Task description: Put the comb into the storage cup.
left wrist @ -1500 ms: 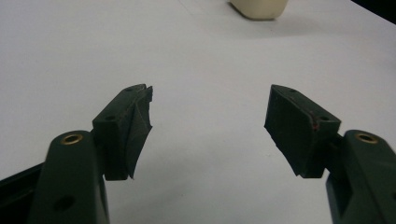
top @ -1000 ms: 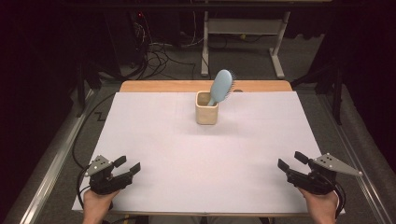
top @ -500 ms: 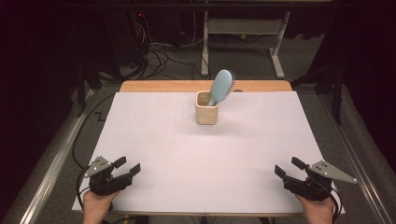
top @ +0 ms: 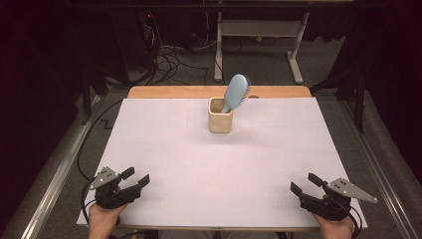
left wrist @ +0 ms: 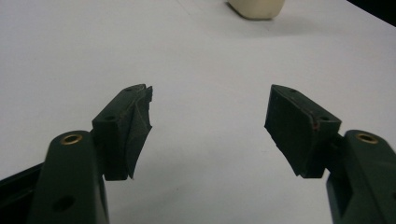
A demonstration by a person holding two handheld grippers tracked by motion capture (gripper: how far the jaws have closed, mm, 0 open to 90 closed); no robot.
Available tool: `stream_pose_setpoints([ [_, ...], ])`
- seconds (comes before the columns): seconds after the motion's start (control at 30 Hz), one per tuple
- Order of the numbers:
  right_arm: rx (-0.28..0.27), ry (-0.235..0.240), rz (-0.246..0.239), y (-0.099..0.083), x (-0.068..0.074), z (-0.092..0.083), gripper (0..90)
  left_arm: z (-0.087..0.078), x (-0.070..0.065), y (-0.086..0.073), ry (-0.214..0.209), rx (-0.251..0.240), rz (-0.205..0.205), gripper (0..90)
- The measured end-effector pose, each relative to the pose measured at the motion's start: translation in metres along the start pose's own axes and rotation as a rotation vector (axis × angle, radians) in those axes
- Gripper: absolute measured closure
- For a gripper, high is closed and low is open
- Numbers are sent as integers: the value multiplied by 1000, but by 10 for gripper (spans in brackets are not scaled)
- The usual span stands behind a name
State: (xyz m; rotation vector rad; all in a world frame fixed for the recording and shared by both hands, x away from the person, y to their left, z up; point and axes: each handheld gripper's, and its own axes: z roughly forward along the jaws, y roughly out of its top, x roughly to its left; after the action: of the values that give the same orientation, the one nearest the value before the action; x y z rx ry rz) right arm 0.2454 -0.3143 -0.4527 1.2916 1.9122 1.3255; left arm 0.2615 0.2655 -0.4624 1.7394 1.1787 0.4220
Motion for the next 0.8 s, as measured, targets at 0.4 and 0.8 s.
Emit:
stream_pose_setpoints([
  [0.4,-14,-10,24,-9,-4,-4,254,3,0,-1,-2,14,-2,318],
  [0.8,-11,-21,5,-12,-2,-6,256,3,2,-1,-2,21,-11,319],
])
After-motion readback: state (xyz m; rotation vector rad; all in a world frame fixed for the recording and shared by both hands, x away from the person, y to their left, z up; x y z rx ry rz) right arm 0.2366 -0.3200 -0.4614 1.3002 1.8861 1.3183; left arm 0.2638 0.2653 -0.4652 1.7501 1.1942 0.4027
